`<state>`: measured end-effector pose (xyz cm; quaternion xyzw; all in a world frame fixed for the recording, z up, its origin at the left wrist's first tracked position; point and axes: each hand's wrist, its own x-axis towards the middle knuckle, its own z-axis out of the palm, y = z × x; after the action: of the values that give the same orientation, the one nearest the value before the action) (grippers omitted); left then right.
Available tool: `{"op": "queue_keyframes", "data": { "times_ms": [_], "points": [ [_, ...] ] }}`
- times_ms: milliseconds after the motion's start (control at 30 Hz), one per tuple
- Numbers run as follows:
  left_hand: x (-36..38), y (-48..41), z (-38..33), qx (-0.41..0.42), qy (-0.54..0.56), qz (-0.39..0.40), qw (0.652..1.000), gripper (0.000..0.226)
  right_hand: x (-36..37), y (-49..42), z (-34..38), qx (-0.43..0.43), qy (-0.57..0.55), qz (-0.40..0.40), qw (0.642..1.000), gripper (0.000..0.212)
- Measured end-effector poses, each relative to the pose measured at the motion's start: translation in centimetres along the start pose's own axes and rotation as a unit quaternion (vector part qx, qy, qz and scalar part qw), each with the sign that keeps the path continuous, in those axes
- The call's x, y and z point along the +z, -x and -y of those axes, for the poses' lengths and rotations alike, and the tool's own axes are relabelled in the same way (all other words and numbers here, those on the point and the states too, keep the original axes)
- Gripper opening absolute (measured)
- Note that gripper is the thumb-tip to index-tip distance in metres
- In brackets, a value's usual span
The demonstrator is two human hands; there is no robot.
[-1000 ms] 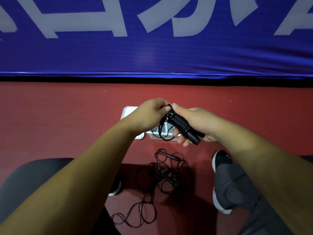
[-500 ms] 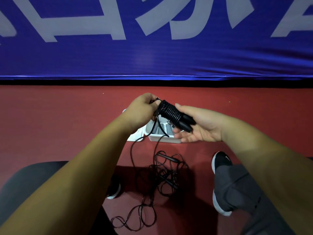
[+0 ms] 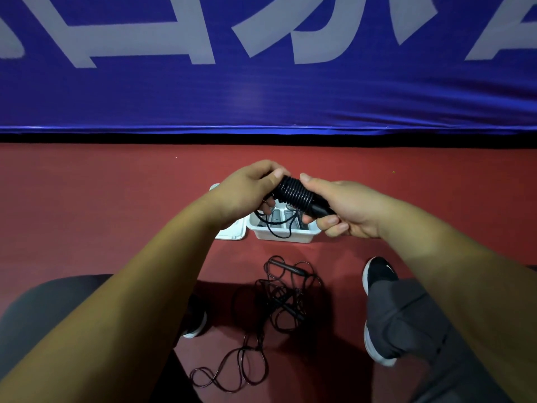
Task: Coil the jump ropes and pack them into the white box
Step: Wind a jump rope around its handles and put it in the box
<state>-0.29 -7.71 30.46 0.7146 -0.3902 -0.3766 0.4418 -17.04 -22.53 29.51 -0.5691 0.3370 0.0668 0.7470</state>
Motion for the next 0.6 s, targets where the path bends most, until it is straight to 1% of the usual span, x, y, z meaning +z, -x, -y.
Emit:
{"op": "queue_keyframes", "data": {
  "times_ms": [67,167,233,333,467,533,600],
  "points": [
    [-0.25,-0.03,0.02,0.002,0.025,-0.004,1.0,0.029,-0.19,-0.26,-0.13,-0.006,-0.011,-0.006,1.0,0.052],
    [-0.34,-0.04,-0.42,-0.018,0.117,-0.007,0.993,0.037,-0.47,-0.44,0.03,-0.016,-0.009,-0.02,1.0,0.05],
    [-0.22,-0.19,-0.42,-0.032,0.14,-0.02,0.989,0.032,-0.38,-0.5,0.1,-0.028,-0.004,-0.032,0.999,0.046],
    [-0.19,-0.48,-0.23,-0.084,0.161,-0.048,0.982,0.029,0.03,-0.73,-0.23,-0.047,-0.002,-0.053,0.997,0.043],
    [0.33,-0.68,-0.32,-0.125,0.229,-0.025,0.965,0.017,0.23,-0.93,-0.47,-0.069,-0.018,-0.064,0.995,0.044],
    [0.47,-0.66,-0.33,-0.117,0.26,-0.014,0.958,0.011,0.24,-0.92,-0.39,-0.072,-0.036,-0.065,0.995,0.044],
    [0.18,-0.66,-0.2,-0.096,0.245,-0.008,0.965,0.012,0.25,-0.87,-0.26,-0.071,-0.042,-0.063,0.995,0.045]
  ]
}}
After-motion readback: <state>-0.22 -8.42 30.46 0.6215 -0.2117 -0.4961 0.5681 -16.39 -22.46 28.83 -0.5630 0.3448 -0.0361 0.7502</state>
